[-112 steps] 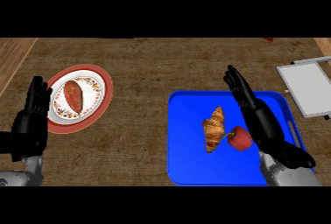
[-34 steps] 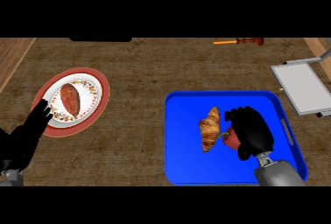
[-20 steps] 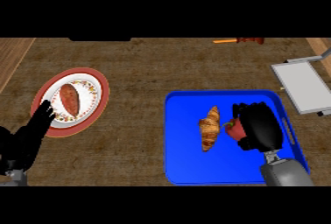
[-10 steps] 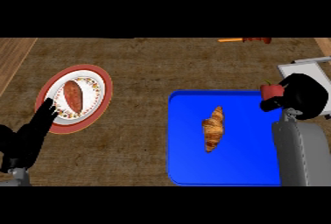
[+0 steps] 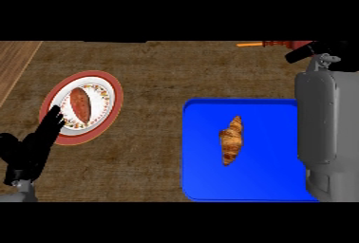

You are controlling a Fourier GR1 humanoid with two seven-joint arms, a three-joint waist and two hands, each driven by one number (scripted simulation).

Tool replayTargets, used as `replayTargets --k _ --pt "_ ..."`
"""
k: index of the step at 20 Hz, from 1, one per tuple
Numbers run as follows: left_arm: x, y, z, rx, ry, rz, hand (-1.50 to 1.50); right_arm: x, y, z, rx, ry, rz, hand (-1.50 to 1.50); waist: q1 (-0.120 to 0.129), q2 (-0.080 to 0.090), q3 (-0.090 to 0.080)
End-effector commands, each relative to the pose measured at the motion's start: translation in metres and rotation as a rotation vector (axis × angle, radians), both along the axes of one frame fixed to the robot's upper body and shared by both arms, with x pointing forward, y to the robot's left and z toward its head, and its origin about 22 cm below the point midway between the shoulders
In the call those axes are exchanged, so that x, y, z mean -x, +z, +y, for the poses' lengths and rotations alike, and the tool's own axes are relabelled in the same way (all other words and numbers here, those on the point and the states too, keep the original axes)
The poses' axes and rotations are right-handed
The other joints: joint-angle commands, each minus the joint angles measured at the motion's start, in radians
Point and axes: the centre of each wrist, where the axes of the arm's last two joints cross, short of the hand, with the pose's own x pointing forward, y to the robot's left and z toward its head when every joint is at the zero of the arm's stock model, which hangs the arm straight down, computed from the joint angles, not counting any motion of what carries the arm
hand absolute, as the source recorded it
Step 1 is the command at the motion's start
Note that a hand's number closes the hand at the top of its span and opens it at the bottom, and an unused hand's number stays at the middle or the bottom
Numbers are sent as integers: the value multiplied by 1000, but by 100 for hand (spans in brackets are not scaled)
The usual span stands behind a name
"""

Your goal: Pick the bell pepper from the tray and place it in the tiered shelf

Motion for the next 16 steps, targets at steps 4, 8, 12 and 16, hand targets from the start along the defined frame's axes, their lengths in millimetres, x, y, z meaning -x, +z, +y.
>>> replayTargets --k 4,8,12,16 --pt "7 -8 15 -11 17 10 0 4 68 17 -32 -113 -212 150 -21 -5 0" --pt "6 -2 16 -3 22 5 0 -2 89 31 27 -135 -237 150 -16 -4 0" --pt "0 -11 2 7 9 4 0 -1 127 40 79 -172 -281 150 -18 -3 -1" --pt "3 -2 3 2 12 9 0 -13 126 -4 181 -268 -209 150 -15 0 0"
